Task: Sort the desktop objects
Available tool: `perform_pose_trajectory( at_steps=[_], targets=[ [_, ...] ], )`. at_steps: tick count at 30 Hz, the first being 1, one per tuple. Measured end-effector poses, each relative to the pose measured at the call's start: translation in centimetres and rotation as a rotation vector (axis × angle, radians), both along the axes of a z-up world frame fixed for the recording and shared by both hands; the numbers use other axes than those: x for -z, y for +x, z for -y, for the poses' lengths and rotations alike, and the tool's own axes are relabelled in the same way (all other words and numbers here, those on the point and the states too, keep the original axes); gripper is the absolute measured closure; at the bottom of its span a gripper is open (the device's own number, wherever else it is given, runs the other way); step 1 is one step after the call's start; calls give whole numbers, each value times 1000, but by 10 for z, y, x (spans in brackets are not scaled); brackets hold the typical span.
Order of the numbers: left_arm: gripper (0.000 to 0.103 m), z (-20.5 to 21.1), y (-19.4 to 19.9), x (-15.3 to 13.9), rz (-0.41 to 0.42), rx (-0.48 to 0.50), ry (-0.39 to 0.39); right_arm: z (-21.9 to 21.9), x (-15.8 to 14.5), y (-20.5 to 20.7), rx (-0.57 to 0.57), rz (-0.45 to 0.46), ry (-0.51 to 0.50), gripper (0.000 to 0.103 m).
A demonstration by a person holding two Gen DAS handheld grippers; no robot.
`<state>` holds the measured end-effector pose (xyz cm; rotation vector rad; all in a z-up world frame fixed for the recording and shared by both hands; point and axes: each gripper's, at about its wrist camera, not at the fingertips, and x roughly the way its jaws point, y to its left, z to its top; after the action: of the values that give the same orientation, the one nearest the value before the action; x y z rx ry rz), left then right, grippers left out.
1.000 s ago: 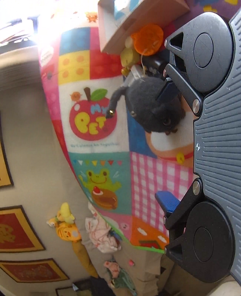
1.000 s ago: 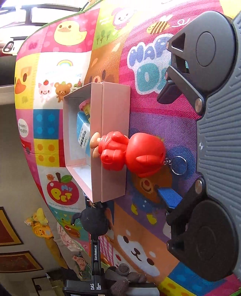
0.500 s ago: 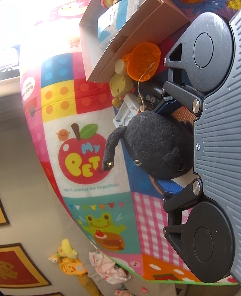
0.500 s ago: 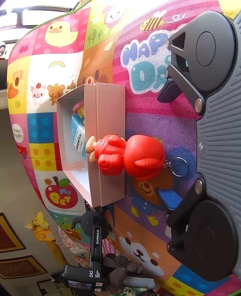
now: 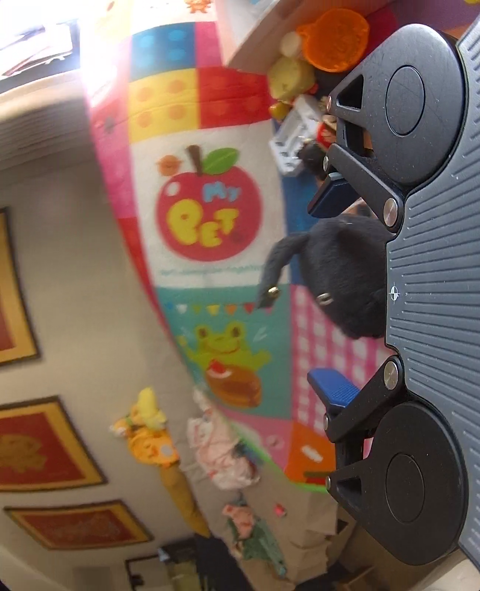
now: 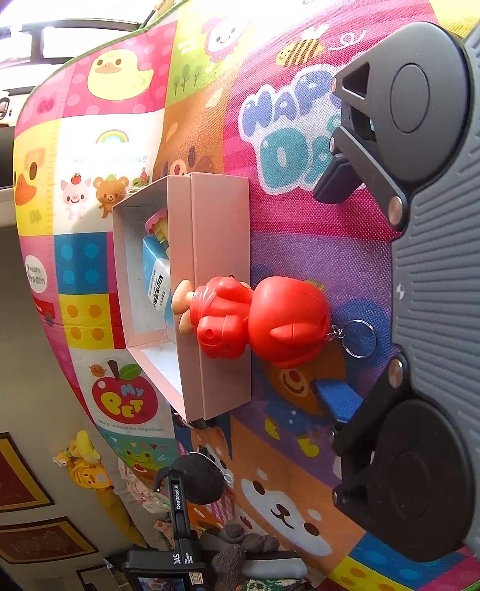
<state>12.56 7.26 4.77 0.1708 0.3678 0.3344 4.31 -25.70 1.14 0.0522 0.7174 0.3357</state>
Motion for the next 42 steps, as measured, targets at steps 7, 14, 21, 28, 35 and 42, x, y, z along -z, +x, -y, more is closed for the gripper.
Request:
perform_pose_trajectory(
  at_steps=[7,14,21,28,35,42],
  targets=[
    [39,36,37,0,-169,227,-153,1,-1,-3,26,15,2,1],
    [41,26,78,31,-301,248,-364,5,0,-1,30,6,23,0],
    [62,37,59,36,-316,291,-247,5,1,-1,36,6,26,0],
    [62,45,-11,31,-364,435,-136,5,1,-1,43,10,19,0],
    [38,63,-50,15,-299,562,-36,5,0,-2,50,21,18,0],
    [39,79,2,28,-313,528,-26,7,-1,-2,57,21,21,0]
  ],
)
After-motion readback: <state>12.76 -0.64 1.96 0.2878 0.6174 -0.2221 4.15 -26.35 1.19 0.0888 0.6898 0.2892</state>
